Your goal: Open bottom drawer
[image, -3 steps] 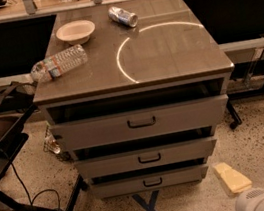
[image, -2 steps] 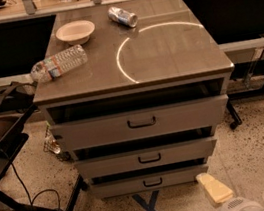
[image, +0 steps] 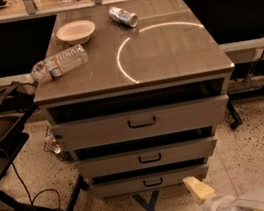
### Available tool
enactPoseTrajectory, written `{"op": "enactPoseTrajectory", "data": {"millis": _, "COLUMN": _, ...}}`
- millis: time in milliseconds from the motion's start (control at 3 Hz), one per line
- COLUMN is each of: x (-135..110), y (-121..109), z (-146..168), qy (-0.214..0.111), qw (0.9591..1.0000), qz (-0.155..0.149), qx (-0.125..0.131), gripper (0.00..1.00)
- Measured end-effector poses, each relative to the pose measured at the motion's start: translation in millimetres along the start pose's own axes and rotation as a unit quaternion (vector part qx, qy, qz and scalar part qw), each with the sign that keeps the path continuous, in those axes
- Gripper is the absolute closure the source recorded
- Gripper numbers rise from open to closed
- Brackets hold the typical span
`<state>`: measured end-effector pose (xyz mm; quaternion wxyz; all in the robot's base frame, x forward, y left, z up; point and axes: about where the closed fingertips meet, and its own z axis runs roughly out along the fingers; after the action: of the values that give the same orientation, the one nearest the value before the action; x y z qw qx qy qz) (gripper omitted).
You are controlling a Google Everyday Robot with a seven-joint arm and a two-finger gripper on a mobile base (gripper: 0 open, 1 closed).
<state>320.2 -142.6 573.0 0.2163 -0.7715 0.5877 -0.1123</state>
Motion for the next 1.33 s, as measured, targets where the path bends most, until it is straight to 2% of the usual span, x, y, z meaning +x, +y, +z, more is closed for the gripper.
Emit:
{"op": "enactPoseTrajectory", "data": {"millis": 333, "x": -1.5, "y": -6.8, "z": 58.6, "qy": -0.051, "qw": 0.9964, "qz": 0.067, "qx": -0.008, "gripper": 0.00}}
{"op": "enactPoseTrajectory", "data": {"millis": 667, "x": -7.2, "y": -9.0, "z": 99.9, "qy": -0.078, "qw": 0.9893, "qz": 0.122, "qx": -0.015, "gripper": 0.00}}
{"op": "enactPoseTrajectory", "data": {"millis": 1000, "x": -17.8, "y": 6.2, "z": 125.9, "qy": -0.096, "qw": 0.9837, "qz": 0.149, "qx": -0.029, "gripper": 0.00}}
{"op": "enactPoseTrajectory", "data": {"millis": 1333, "x": -17.8, "y": 6.2, "z": 125.9, "qy": -0.096, "qw": 0.9837, "qz": 0.149, "qx": -0.029, "gripper": 0.00}}
